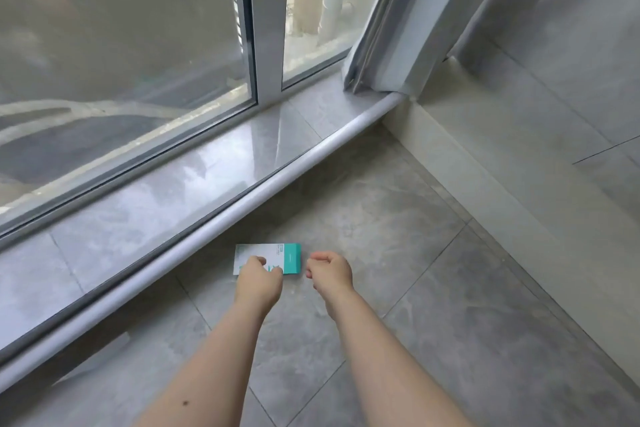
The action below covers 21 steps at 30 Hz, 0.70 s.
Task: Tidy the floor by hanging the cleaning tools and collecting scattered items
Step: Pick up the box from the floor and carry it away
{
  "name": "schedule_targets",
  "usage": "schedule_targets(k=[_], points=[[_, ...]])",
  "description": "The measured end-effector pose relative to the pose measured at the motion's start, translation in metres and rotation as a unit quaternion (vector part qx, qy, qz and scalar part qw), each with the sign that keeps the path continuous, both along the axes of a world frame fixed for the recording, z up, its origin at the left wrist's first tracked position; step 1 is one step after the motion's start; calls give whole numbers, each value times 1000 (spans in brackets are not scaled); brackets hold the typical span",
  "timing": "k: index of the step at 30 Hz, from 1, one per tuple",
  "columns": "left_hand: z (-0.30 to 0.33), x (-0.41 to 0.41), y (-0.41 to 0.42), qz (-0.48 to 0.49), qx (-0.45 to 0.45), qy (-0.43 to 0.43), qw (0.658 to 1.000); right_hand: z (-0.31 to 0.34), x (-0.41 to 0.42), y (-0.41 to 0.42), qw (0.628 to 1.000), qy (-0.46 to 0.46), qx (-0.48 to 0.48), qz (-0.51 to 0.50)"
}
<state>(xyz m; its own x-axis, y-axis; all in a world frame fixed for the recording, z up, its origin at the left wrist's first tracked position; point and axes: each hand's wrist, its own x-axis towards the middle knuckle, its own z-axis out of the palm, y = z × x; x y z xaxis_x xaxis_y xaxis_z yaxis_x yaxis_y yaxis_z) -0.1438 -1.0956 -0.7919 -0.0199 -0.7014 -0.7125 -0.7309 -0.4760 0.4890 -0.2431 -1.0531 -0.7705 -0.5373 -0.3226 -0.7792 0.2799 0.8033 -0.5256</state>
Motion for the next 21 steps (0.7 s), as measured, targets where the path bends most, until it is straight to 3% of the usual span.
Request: schedule_targets(k=[12,21], points=[[-184,2,-35,33,-62,-80,994,-205,5,-19,997,41,15,69],[-251,11,-43,47,-48,-95,993,-279,11,-37,995,61,18,72]])
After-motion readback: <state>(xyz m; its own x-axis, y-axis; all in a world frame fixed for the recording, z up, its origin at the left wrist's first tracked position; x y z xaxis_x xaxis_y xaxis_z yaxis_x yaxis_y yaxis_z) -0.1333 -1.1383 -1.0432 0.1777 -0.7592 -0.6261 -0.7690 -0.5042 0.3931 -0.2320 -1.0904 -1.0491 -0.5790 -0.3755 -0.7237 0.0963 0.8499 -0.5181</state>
